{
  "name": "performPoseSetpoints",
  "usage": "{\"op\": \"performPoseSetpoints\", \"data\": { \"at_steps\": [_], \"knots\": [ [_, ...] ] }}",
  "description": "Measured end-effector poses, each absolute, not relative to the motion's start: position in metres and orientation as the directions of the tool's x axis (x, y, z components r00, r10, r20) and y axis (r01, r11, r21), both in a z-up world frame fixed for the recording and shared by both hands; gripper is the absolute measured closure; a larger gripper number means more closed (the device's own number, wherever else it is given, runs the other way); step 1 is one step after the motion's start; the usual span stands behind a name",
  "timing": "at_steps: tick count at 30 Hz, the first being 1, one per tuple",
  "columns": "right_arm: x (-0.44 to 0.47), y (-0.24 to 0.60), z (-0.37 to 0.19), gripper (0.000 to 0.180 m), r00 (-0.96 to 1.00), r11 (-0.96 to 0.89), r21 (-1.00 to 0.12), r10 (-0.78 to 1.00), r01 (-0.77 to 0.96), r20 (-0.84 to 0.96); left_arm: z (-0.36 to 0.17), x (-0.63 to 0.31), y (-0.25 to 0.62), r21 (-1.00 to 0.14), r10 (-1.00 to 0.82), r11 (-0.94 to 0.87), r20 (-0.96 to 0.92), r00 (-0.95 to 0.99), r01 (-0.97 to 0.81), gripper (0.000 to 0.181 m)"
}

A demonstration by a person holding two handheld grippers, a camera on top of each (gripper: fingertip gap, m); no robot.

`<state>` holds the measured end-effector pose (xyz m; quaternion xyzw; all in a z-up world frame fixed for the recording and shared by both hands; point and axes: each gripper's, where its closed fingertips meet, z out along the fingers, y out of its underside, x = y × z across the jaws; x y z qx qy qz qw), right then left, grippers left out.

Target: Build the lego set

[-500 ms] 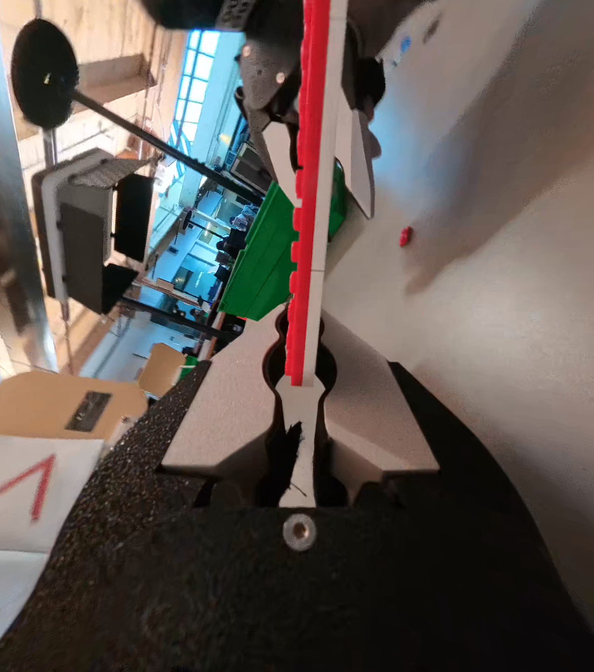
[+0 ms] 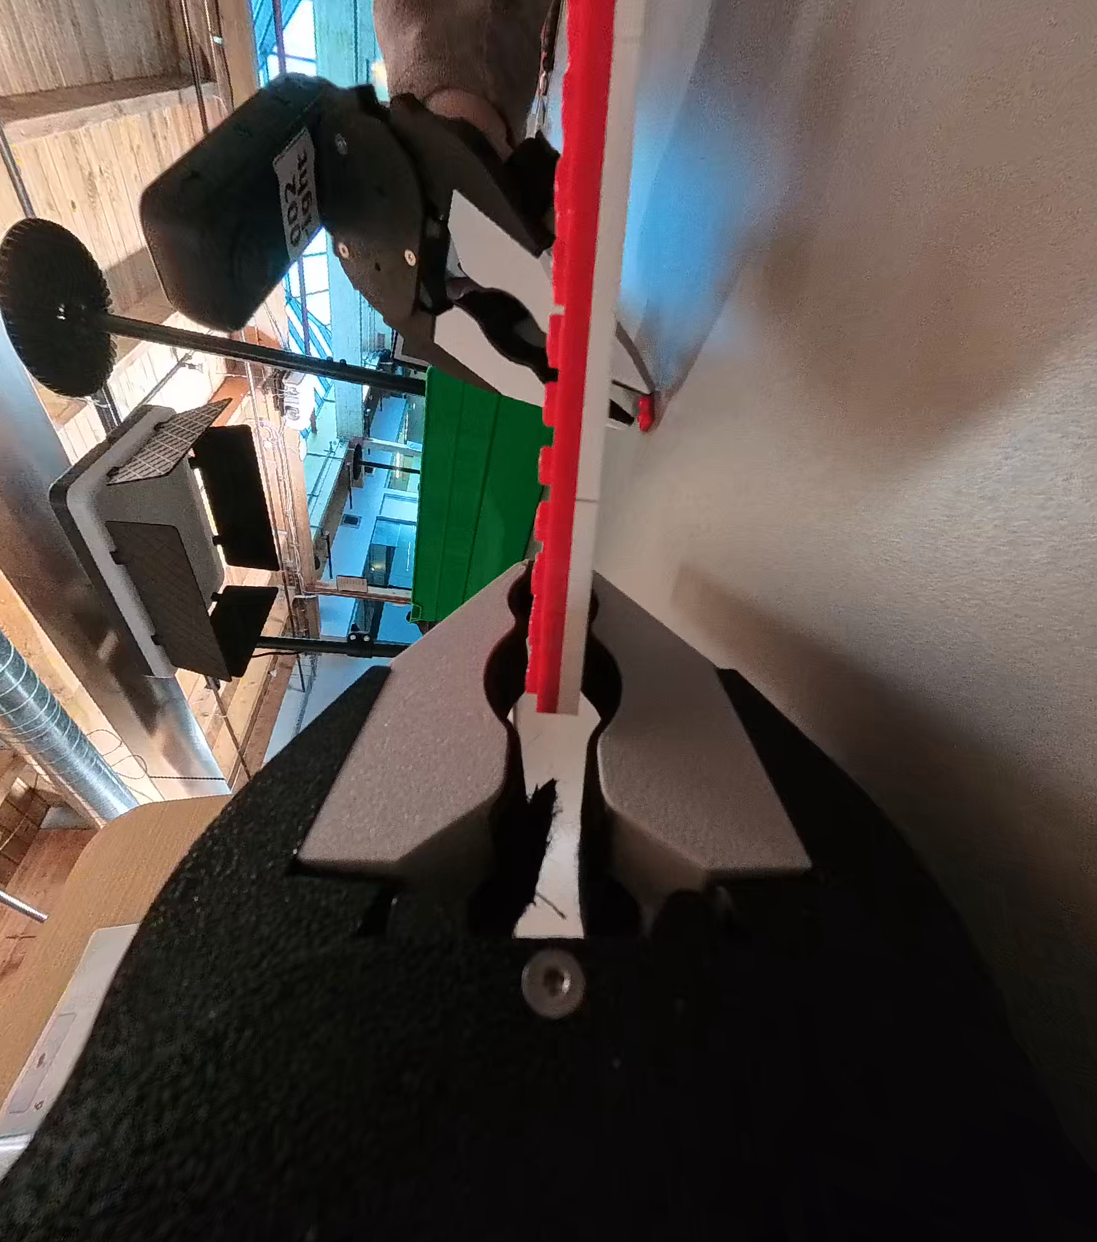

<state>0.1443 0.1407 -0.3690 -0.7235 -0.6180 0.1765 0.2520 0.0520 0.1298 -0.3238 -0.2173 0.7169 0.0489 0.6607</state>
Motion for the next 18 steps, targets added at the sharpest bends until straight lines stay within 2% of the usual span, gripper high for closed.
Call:
{"op": "performPoseSetpoints", "data": {
  "at_steps": [7,10,13,18],
  "knots": [
    [0.139,0.140,-0.371,0.174,0.127,-0.074,-0.574,0.991,0.815,0.052,-0.325,0.055,0.125,-0.229,-0.254,0.909,-0.967,-0.028,-0.349,0.173],
    [0.139,0.144,-0.364,0.174,0.066,0.009,-0.551,0.991,0.835,0.117,-0.323,0.058,0.117,-0.227,-0.246,0.923,-0.969,-0.023,-0.310,0.173],
    [0.122,0.139,-0.336,0.174,-0.018,0.077,-0.625,0.995,0.777,0.100,-0.323,0.062,0.106,-0.203,-0.218,0.943,-0.976,-0.030,-0.264,0.173],
    [0.101,0.118,-0.309,0.174,-0.241,0.211,-0.663,0.969,0.719,0.047,-0.319,0.066,0.091,-0.164,-0.172,0.963,-0.985,-0.021,-0.216,0.172]
  ]
}}
